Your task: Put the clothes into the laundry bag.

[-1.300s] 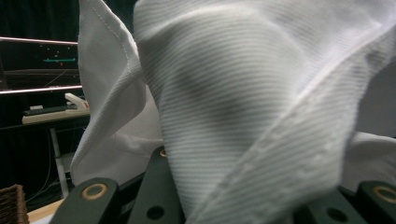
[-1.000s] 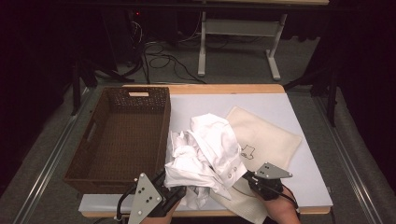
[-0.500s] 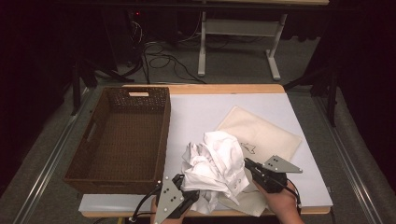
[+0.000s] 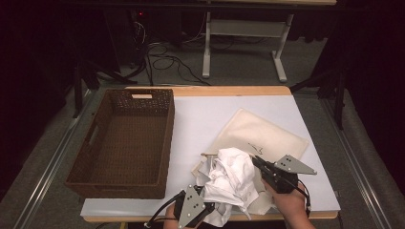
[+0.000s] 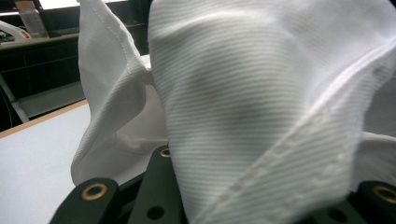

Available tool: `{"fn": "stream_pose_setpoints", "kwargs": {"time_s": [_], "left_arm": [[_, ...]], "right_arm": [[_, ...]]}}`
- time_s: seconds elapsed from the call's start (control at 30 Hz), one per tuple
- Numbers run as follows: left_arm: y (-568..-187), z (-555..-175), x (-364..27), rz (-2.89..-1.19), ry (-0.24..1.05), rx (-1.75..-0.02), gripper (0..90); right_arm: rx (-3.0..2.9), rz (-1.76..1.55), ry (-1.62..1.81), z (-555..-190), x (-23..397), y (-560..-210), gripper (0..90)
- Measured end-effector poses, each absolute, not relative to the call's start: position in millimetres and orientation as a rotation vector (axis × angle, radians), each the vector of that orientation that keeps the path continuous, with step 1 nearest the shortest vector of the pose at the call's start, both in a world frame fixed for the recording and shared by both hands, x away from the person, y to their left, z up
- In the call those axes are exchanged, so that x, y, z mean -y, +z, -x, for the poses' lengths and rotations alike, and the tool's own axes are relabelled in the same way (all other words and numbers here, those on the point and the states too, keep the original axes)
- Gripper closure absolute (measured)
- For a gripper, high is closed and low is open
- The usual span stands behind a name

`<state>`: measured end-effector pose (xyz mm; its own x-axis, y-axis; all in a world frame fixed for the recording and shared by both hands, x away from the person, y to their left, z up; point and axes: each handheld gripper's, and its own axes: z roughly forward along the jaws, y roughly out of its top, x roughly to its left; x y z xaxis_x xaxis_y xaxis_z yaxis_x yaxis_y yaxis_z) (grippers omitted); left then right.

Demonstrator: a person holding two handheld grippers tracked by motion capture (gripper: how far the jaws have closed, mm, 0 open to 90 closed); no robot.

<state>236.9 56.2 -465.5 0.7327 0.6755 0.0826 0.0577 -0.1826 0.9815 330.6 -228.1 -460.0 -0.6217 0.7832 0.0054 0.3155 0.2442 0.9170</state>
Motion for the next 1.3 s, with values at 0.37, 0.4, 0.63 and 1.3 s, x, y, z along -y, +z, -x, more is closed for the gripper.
{"fn": "stream_pose_setpoints", "kwargs": {"time_s": [0.37, 0.4, 0.63, 1.3], "left_arm": [[-481.1, -251.4, -44.2, -1.804, 0.49, -0.611, 74.1], [-481.8, -255.1, -43.7, -1.794, 0.485, -0.621, 74.1], [-463.4, -277.2, -40.2, -1.735, 0.52, -0.623, 74.0], [-508.3, -314.4, -4.3, -1.828, 0.43, -0.729, 69.1]], "right_arm": [[-2.041, -1.002, 1.387, -329.5, 227.8, -455.6, 88.7], [-2.039, -0.996, 1.391, -328.8, 228.0, -454.6, 88.7], [-2.034, -1.004, 1.419, -328.2, 229.0, -456.1, 88.7], [-2.028, -0.944, 1.44, -320.1, 224.8, -449.9, 89.0]]}}
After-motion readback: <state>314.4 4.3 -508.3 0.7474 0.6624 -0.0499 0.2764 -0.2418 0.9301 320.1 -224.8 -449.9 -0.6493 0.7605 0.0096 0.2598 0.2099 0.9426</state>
